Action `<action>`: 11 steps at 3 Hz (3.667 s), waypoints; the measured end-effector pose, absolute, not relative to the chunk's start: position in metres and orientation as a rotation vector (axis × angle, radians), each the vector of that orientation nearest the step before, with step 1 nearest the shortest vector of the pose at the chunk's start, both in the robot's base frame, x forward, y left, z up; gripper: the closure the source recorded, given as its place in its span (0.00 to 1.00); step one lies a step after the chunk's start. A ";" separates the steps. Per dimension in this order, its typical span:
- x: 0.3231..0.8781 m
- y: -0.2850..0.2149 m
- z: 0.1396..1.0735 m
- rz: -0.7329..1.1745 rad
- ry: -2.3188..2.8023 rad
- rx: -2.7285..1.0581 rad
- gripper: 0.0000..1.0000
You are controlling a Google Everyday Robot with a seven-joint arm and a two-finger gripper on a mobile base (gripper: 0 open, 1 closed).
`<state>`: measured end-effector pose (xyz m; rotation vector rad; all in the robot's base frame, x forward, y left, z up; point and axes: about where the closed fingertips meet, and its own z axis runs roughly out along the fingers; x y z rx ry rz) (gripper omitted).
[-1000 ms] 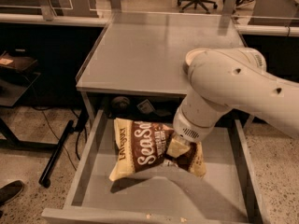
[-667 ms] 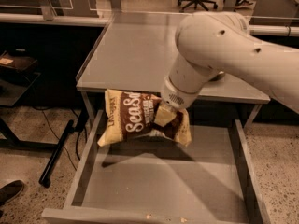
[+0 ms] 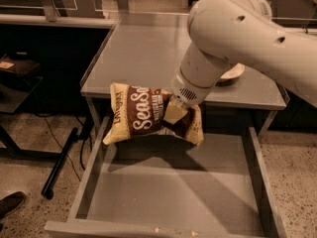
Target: Pick brown chip bag from top drawer and place on counter
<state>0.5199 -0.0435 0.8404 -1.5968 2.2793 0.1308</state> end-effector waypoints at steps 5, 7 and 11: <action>0.617 -0.038 0.911 0.098 2.346 -1.307 1.00; 0.654 -0.036 0.959 0.087 2.308 -1.268 1.00; 0.702 0.004 0.890 0.144 2.418 -1.329 1.00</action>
Offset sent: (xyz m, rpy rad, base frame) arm 0.0189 -0.0046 0.0413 0.0058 -0.0512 -0.0187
